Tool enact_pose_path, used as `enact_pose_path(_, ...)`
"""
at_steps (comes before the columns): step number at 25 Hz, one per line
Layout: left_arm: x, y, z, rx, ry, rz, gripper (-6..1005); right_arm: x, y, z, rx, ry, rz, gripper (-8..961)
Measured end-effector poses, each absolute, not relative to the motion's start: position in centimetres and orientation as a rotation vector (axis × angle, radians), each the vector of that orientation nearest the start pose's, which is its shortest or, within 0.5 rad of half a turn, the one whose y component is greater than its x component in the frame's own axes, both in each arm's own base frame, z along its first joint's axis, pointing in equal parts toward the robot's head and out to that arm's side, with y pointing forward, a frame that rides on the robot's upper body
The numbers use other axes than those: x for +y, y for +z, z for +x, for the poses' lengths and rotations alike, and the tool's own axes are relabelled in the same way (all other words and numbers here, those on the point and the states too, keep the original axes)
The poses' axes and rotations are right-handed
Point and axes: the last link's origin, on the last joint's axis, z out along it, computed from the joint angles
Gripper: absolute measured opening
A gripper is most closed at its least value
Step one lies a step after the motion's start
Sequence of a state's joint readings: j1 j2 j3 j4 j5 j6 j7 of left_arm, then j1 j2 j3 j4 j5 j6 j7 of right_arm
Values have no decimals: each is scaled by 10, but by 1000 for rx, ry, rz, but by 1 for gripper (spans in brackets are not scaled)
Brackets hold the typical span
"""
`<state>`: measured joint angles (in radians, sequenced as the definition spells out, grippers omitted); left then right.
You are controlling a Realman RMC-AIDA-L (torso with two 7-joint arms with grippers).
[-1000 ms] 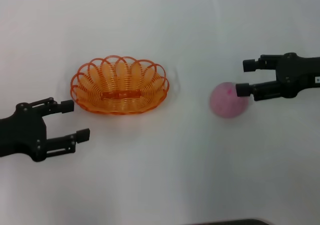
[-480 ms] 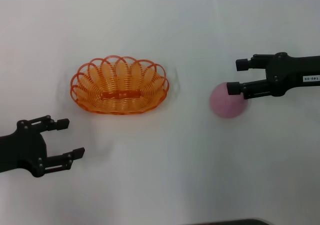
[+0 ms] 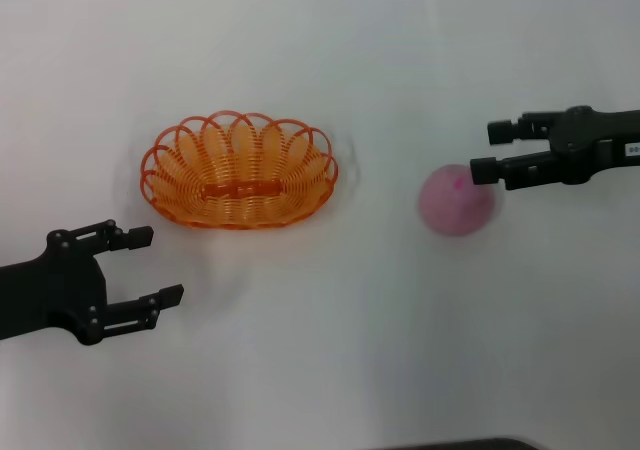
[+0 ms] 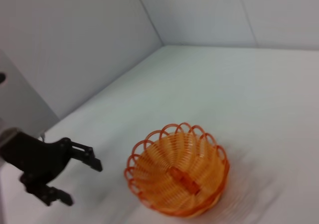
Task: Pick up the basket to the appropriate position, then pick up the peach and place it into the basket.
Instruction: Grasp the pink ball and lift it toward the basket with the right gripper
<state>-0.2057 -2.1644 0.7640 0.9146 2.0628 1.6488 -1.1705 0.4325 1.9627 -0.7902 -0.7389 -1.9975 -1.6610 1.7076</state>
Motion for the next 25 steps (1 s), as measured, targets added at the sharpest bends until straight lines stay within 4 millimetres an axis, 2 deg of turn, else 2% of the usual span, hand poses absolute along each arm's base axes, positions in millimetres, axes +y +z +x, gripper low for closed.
enact_pose_path(3, 241, -3, -312, -455, -515, -2752, 769, 311, 51, 288, 1237, 530, -2743, 947)
enact_pose_path(8, 242, -1, -311, -448, -527, -2745, 772, 327, 54, 272, 1565, 263, -2685, 947)
enact_pose_path(12, 242, -1, -310, -445, -535, -2742, 775, 342, 55, 255, 1666, 37, -2626, 946)
enact_pose_path(16, 242, -1, -309, -442, -538, -2744, 777, 362, 63, 231, 1696, -221, -2495, 946)
enact_pose_path(19, 242, -1, -309, -441, -541, -2746, 777, 370, 65, 216, 1665, -318, -2462, 946)
enact_pose_path(25, 240, -1, -310, -445, -544, -2747, 777, 381, 52, 190, 1570, -518, -2420, 947)
